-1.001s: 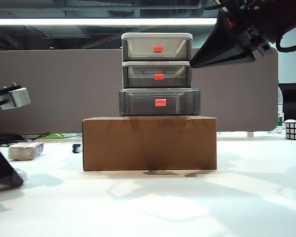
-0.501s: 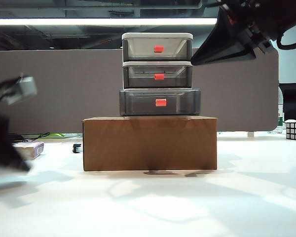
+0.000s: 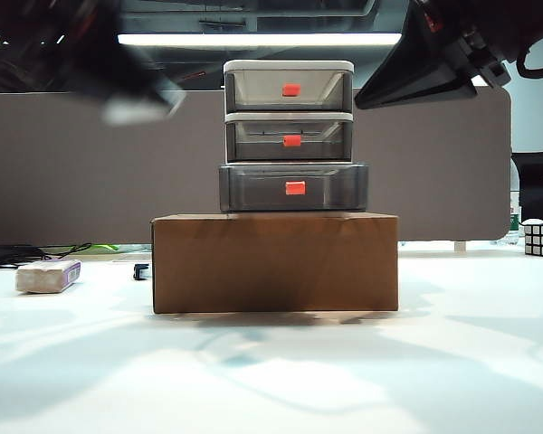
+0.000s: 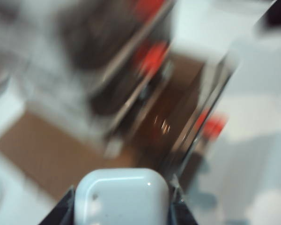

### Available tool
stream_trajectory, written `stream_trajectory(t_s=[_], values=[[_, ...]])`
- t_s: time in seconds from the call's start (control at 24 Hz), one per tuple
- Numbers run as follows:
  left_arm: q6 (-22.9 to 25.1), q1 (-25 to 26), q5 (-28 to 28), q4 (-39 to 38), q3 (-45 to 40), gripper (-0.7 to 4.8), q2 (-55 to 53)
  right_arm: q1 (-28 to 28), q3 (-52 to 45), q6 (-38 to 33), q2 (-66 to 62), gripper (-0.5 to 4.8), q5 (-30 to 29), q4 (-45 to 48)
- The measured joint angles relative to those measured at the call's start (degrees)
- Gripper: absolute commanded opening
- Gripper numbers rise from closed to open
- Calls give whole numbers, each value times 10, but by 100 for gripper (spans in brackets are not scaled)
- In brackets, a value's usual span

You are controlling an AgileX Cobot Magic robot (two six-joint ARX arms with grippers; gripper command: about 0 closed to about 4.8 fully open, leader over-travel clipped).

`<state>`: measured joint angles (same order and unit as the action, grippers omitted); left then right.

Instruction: Open the third layer of the drawer on the table, pick up the earphone case on the table and put it in, and finally close the drawer.

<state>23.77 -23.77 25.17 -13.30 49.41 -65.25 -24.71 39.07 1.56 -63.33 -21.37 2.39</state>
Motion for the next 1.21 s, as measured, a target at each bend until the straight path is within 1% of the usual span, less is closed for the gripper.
stream_trajectory(t_s=[0.04, 0.08, 0.13, 0.25, 0.38, 0.46, 0.54, 0.67, 0.79, 0.83, 0.88, 0.92, 0.96, 1.08, 1.13, 1.17, 1.21], values=[[2, -16, -5, 6, 8, 51, 0, 0, 0, 0, 2, -5, 0, -2], [12, -52, -25, 14, 21, 52, -7, 0, 0, 0, 5, -5, 0, -4], [22, -83, -36, 43, 23, 52, -20, 0, 0, 0, 9, -5, 2, -4], [24, -118, -53, 82, 23, 52, -46, 0, 0, 0, 17, -5, 2, -8], [23, -134, -69, 125, 23, 52, -89, 0, 0, 0, 26, -5, 2, -11], [12, -134, -74, 165, 24, 52, -136, 0, 0, 0, 35, -5, 3, -18], [0, -134, -81, 180, 24, 52, -157, 1, 0, 0, 40, -5, 3, -26], [-3, -134, -92, 209, 24, 52, -178, 0, 0, 0, 41, -5, 3, -34], [-3, -134, -94, 213, 24, 63, -194, 1, 0, 0, 41, -5, 3, -35], [-3, -134, -94, 213, 24, 73, -195, 1, 0, 0, 42, -5, 3, -37], [-3, -134, -94, 213, 24, 106, -198, 0, 0, 0, 43, -5, 3, -38], [-3, -134, -94, 214, 25, 162, -199, 1, 0, 0, 45, -5, 3, -40], [-3, -133, -94, 213, 25, 183, -200, 1, 0, 0, 47, -5, 3, -40], [-3, -134, -95, 215, 25, 209, -200, 1, 0, 0, 47, -5, 3, -40], [-3, -134, -95, 215, 25, 235, -200, 1, 0, 0, 47, -5, 3, -40], [-3, -134, -95, 215, 25, 285, -200, 1, 0, 0, 47, -5, 3, -40], [-9, -133, -96, 215, 25, 301, -200, 1, 0, 0, 47, -5, 3, -41]])
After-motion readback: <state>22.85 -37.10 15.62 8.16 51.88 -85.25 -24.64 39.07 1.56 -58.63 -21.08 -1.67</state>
